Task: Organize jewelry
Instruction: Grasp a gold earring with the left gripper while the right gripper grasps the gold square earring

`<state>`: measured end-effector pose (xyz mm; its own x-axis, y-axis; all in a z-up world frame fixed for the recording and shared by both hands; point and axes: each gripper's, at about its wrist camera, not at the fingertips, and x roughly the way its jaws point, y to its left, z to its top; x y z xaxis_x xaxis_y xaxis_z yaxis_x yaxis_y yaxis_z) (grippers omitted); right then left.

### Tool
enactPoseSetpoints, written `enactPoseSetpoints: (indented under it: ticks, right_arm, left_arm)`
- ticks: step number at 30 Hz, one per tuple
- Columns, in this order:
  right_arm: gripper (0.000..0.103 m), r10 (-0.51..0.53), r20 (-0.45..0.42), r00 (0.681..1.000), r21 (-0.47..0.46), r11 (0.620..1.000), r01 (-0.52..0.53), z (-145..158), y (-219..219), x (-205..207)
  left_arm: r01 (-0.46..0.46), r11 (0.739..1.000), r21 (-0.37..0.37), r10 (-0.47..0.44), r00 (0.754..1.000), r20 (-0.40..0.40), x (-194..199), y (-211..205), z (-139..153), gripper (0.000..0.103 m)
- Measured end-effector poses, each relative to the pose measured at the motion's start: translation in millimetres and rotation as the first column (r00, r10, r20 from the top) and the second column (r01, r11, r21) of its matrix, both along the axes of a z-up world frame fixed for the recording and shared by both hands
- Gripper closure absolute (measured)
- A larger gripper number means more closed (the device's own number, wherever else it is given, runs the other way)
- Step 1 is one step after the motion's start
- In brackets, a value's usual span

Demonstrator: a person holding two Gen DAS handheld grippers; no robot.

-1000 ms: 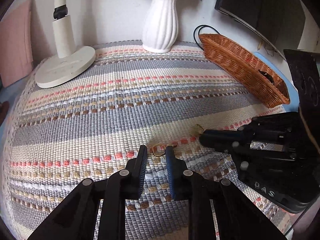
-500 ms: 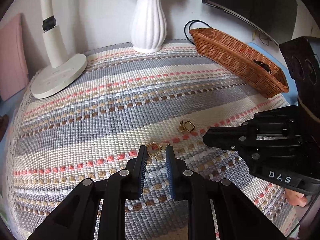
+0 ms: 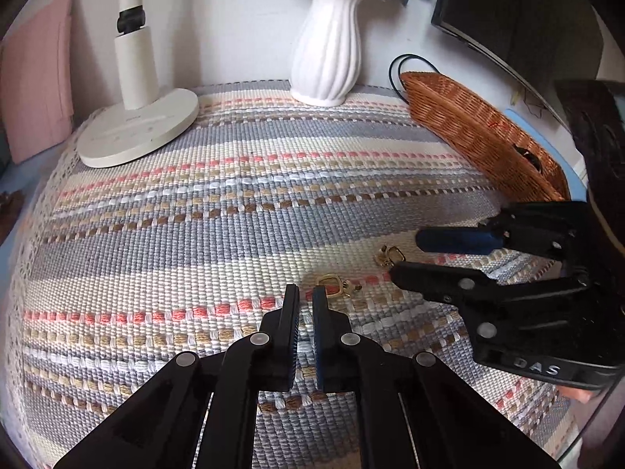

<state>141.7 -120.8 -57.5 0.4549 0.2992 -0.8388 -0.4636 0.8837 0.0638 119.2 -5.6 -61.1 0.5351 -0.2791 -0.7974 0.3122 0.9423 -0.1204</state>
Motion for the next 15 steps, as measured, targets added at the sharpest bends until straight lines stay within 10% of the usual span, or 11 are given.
enactPoseSetpoints:
  ticks: [15]
  right_arm:
    - [0.083, 0.006, 0.070, 0.998, -0.034, 0.999, -0.004, -5.0, -0.6, -2.7]
  left_arm:
    - [0.049, 0.995, -0.090, -0.051, 0.999, -0.019, -11.9, 0.6, 7.6, 0.096]
